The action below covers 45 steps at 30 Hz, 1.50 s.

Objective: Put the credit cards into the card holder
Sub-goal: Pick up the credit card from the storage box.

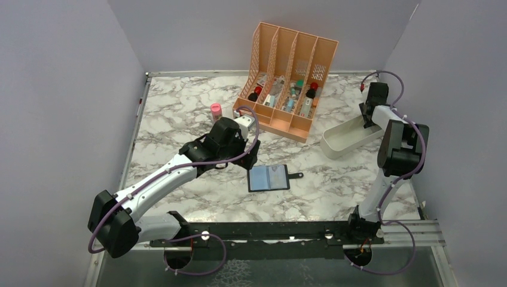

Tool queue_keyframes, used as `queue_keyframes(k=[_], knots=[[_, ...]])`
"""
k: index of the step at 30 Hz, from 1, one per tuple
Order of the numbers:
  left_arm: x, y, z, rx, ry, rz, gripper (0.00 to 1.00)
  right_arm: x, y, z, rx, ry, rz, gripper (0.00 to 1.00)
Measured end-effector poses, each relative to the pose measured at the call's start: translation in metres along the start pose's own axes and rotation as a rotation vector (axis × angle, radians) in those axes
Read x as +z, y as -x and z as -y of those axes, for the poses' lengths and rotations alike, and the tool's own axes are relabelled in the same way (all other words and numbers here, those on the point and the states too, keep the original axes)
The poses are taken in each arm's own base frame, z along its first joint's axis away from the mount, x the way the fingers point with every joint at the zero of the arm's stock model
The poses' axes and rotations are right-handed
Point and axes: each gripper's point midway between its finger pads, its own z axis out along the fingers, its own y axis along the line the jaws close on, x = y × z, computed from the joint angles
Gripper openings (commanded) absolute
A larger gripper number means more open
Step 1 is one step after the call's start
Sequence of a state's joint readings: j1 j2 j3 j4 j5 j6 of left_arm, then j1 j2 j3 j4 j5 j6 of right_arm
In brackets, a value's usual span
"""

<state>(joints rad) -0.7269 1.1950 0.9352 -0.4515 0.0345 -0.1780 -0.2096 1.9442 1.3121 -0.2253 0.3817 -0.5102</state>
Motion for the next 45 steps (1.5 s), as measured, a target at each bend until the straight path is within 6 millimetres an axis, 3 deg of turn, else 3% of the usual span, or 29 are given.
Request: queue_keyframes(k=[20,28,34,40,45], knots=[[0.0,0.0,-0.002,-0.004,0.003,0.001,0.99,-0.009,0.01,0.01,0.026,-0.038,0.03,0.35],[0.0,0.001,-0.004,-0.009,0.007,0.002,0.99,-0.021,0.02,0.02,0.047,-0.054,0.066,0.22],[0.0,0.001,-0.004,-0.01,0.005,0.003,0.99,-0.025,0.025,0.014,0.045,-0.039,0.08,0.02],[-0.002,0.003,-0.004,-0.013,0.001,0.01,0.99,-0.032,0.029,0.0,0.046,0.002,0.088,0.01],[-0.003,0.003,-0.004,-0.019,-0.008,0.01,0.99,-0.049,0.036,-0.01,0.058,0.038,0.105,0.01]])
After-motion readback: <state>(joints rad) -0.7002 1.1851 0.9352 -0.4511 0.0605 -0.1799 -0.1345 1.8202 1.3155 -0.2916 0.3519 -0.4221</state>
